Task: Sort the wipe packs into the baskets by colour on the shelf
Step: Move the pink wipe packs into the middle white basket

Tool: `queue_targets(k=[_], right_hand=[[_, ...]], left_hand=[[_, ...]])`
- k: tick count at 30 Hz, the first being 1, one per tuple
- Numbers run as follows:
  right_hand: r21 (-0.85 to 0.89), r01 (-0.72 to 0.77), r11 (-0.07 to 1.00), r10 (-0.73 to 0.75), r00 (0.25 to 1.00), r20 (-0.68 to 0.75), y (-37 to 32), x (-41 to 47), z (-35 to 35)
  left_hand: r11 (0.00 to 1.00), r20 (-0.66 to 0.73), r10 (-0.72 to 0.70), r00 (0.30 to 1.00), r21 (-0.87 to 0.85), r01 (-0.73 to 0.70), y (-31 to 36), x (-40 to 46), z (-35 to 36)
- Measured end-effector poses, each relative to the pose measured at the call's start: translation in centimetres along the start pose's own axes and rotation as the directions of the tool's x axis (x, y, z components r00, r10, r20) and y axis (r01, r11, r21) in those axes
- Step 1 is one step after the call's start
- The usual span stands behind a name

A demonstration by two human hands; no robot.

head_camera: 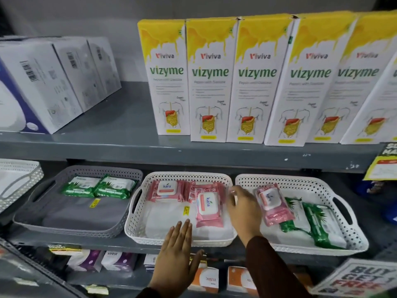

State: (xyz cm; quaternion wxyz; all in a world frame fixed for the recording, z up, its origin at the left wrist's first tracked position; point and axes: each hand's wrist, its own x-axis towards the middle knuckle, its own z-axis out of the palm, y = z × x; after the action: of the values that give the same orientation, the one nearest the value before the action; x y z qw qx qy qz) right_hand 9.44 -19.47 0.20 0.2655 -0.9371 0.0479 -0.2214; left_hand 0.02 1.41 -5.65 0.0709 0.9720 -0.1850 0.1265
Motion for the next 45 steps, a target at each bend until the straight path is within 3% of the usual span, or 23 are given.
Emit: queue_targets(k=[2, 5, 8, 14, 17, 20, 24, 28, 34, 38, 40, 43, 45], right_hand=[[-0.112, -0.086, 0.990, 0.075, 0.992, -0.100, 3.3, 1.2, -1.4], [-0.336, -0.335, 0.880, 0.372, 0.927, 0.048, 8.1, 2.5, -2.6], [-0.343, -0.344, 0.874, 0.395, 0.915, 0.089, 10.6, 2.3, -2.6], [-0.040, -0.408, 0.912, 0.405, 0.912, -0.067, 9.6, 1.6, -2.8], [0.203, -0.344, 0.917, 0.381, 0.907, -0.180, 6.1, 0.3, -4.1], [0.372, -0.265, 0.890, 0.357, 0.911, -0.205, 1.4, -1.1, -4.8], [0.356, -0.111, 0.928, 0.140, 0.989, -0.056, -5.0, -3.2, -1.5], [0.241, -0.005, 0.970, -0.036, 0.986, 0.164, -9.9, -4.3, 4.0], [-0.007, 0.017, 1.000, -0.013, 0.916, 0.400, -12.8, -4.5, 9.2], [0.039, -0.028, 0.999, 0.007, 0.891, 0.455, -12.7, -4.2, 8.5], [0.124, -0.067, 0.990, 0.013, 0.919, 0.394, -12.0, -4.4, 6.7], [0.199, -0.126, 0.972, 0.095, 0.983, 0.156, -9.3, -4.5, 3.3], [0.182, -0.160, 0.970, 0.162, 0.987, -0.001, -6.4, -4.3, 1.3]], left_hand=[[0.999, -0.010, 0.039, 0.999, 0.002, -0.039, 0.4, 0.3, 0.3], [0.998, -0.009, 0.060, 0.998, -0.005, -0.060, 1.6, 0.8, 0.6], [0.998, -0.007, 0.066, 0.998, -0.019, -0.066, 2.1, 1.3, 0.8], [0.987, -0.004, 0.162, 0.987, -0.008, -0.162, 0.3, 0.9, 0.2], [0.990, -0.033, 0.137, 0.990, -0.025, -0.138, -2.8, -0.1, 0.0], [0.994, -0.049, 0.104, 0.993, -0.037, -0.105, -5.9, -1.3, -0.5], [0.996, -0.048, 0.080, 0.996, -0.040, -0.082, -9.4, -2.5, -1.5], [0.994, -0.023, 0.093, 0.995, -0.062, -0.094, -11.6, -3.0, -2.0], [0.987, -0.028, 0.141, 0.990, -0.069, -0.142, -12.3, -3.1, -1.9], [0.983, -0.064, 0.146, 0.987, -0.102, -0.152, -12.1, -3.0, -1.6], [0.974, -0.071, 0.189, 0.979, -0.113, -0.196, -11.5, -2.7, -1.2], [0.956, -0.079, 0.258, 0.963, -0.128, -0.266, -9.5, -1.7, -1.0], [0.945, -0.085, 0.287, 0.954, -0.138, -0.297, -7.7, -0.9, -0.8]])
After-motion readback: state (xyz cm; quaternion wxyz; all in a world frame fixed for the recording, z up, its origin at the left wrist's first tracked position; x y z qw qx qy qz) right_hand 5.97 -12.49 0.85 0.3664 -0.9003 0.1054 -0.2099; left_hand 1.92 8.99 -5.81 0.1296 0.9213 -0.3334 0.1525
